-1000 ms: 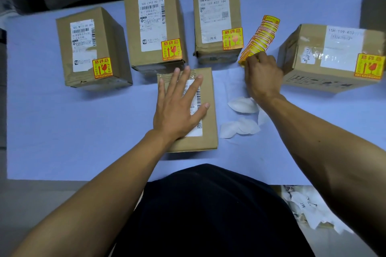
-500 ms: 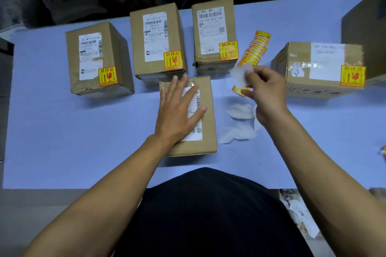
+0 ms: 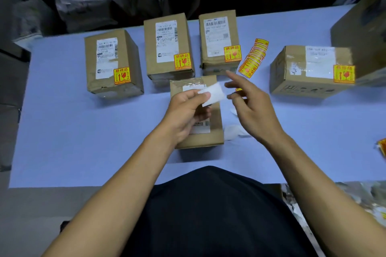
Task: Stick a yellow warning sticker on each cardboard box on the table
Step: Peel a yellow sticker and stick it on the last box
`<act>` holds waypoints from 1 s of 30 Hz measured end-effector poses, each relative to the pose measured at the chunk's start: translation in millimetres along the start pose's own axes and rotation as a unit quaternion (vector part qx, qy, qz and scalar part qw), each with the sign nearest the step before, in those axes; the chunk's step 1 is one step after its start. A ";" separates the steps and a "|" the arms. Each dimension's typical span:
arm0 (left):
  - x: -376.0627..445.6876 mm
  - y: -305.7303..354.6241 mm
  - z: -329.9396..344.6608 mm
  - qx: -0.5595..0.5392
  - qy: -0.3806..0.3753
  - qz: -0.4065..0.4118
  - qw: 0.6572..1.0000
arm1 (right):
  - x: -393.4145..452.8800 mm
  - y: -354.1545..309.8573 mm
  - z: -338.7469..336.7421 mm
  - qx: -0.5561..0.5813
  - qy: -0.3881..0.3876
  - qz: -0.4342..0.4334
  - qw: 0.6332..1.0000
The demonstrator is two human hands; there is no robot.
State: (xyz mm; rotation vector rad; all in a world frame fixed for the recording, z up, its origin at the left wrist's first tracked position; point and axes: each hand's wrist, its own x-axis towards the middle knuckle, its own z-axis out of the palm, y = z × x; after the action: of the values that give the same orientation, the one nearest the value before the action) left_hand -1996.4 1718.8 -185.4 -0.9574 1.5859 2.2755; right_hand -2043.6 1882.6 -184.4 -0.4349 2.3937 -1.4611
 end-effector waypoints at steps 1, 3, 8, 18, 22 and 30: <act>-2.9 2.6 -4.8 -0.026 -0.013 -0.031 0.999 | -2.4 0.8 -1.7 -0.076 -0.017 -0.065 0.995; -9.2 5.8 -13.2 -0.061 -0.034 -0.070 0.995 | -6.5 0.0 -1.5 -0.144 -0.025 -0.152 0.978; -25.4 4.4 -24.7 -0.084 -0.046 -0.113 0.989 | -19.6 -17.7 12.3 -0.073 -0.004 -0.114 0.991; -55.0 -6.7 -38.8 0.051 -0.046 0.022 0.997 | -37.1 -34.3 33.5 0.245 -0.101 0.180 0.947; -61.8 -6.4 -42.9 0.027 -0.040 0.026 0.999 | -45.6 -42.2 38.8 0.307 -0.085 0.200 0.927; -76.6 -1.2 -57.0 -0.035 -0.068 0.029 0.997 | -61.2 -60.2 49.2 0.328 -0.113 0.201 0.916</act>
State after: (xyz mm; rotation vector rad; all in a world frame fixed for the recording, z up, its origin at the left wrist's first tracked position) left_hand -1914.9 1682.6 -151.5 -0.7627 1.5072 2.3935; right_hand -1962.1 1841.8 -146.1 0.0524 1.5554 -1.7637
